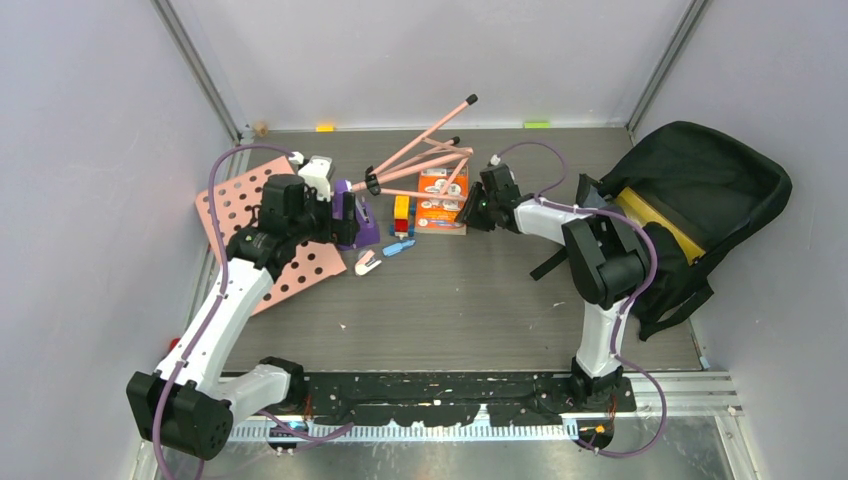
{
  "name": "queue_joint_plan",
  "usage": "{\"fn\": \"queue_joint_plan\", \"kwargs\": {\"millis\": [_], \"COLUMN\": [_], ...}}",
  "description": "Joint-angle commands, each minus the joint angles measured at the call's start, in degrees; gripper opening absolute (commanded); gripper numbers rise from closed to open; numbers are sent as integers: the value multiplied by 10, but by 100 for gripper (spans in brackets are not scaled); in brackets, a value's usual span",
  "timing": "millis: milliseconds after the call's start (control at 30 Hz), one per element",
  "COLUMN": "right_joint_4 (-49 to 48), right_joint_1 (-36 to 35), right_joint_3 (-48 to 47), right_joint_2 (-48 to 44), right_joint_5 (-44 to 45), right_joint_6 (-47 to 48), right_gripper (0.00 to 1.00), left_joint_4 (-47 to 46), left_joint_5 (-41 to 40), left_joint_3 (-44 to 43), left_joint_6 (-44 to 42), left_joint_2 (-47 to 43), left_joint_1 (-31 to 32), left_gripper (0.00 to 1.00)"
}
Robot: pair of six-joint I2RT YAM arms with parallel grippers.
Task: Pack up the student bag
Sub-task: Move the book to the center of the board.
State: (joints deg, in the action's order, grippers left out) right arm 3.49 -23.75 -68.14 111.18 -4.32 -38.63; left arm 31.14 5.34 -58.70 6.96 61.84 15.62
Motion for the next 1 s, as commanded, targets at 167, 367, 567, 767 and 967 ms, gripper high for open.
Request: {"fn": "queue_joint_plan", "kwargs": {"millis": [167, 367, 567, 767, 967], "right_joint_4": [28, 71, 143, 205, 288], "right_joint_1": [-20, -32, -44, -46, -52], "right_joint_3": [-1, 36, 115, 207, 250], "right_joint_2": [0, -34, -119, -228, -349], "right_joint_5": [41, 61, 97, 122, 121], "right_joint_6": [1, 7, 6, -15, -42], "right_gripper": [1, 1, 0, 1, 0], "left_joint_4": [-8, -8, -9, -13, -20], "left_joint_5": [-2, -3, -2, 11, 25], "left_joint_3": [1, 2, 3, 5, 11], "left_joint_6": [-8, -8, -8, -5, 2], "left_joint_2": [-6, -6, -9, -9, -14], "left_joint_1": [-1, -1, -1, -1, -1], "left_gripper": [100, 100, 100, 100, 100]}}
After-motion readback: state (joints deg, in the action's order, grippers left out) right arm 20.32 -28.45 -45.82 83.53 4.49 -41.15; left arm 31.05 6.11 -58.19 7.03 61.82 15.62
